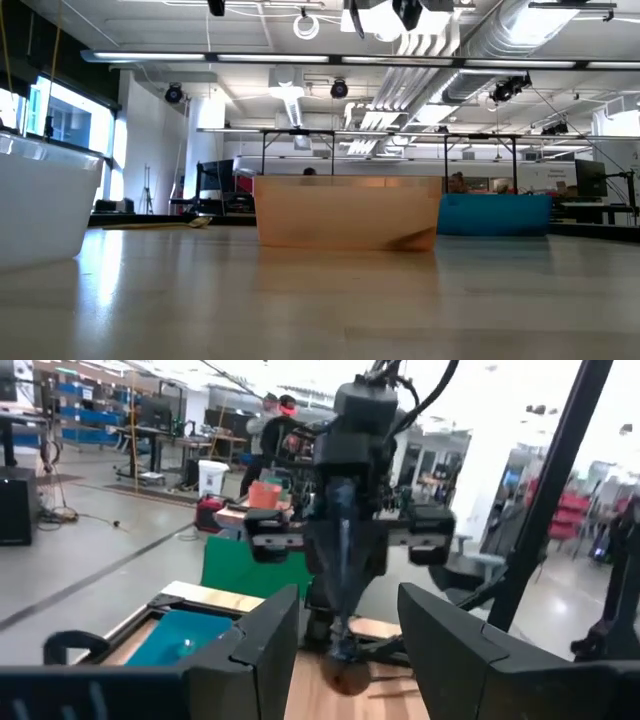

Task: Sort silverware by color (type)
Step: Put the left black spoon into the orange bin

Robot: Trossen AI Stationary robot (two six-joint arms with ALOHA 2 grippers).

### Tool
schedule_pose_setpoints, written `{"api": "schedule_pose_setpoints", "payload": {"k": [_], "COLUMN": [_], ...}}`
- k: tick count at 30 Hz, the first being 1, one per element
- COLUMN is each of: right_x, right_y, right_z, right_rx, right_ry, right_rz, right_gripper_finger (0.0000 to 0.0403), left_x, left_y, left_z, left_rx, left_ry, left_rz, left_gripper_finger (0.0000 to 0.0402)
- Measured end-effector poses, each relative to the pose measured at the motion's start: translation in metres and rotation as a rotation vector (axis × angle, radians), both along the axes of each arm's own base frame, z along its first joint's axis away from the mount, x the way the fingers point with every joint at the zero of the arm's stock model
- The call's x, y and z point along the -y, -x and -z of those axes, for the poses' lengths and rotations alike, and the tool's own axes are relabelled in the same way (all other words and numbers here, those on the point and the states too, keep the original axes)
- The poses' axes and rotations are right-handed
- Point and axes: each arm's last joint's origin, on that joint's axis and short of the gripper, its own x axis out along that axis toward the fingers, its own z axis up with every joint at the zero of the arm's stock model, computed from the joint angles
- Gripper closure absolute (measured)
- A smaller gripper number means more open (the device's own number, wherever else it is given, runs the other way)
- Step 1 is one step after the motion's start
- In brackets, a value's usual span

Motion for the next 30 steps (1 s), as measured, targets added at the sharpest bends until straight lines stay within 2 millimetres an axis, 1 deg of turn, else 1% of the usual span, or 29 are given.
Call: {"api": "schedule_pose_setpoints", "payload": {"k": [4, 15, 21, 23, 25, 28, 30], "right_x": [-0.002, -0.001, -0.001, -0.001, -0.001, 0.0, 0.004], "right_y": [0.002, 0.002, 0.002, -0.004, -0.014, -0.036, -0.052], "right_z": [-0.002, -0.002, -0.002, 0.0, 0.004, 0.015, 0.027], "right_rx": [0.009, 0.009, 0.007, -0.011, -0.076, -0.203, -0.315], "right_ry": [0.005, 0.024, -0.007, -0.028, -0.039, -0.017, -0.018], "right_rz": [-0.004, -0.008, 0.004, 0.011, 0.015, 0.003, 0.007], "right_gripper_finger": [0.0403, 0.0403, 0.0403, 0.0403, 0.0403, 0.0403, 0.0403], "left_x": [0.0, 0.0, 0.0, 0.0, 0.0, 0.0, 0.0], "left_y": [0.0, 0.0, 0.0, 0.0, 0.0, 0.001, 0.001], "left_z": [-0.002, 0.002, 0.002, 0.001, -0.001, -0.006, -0.008], "left_rx": [0.006, -0.033, -0.035, -0.03, -0.008, 0.038, 0.059], "left_ry": [-0.005, -0.002, -0.033, -0.047, -0.066, -0.105, -0.13], "left_rz": [0.0, 0.0, -0.003, -0.004, -0.007, -0.018, -0.023], "left_gripper_finger": [0.0241, 0.0241, 0.0241, 0.0241, 0.0241, 0.0241, 0.0241]}}
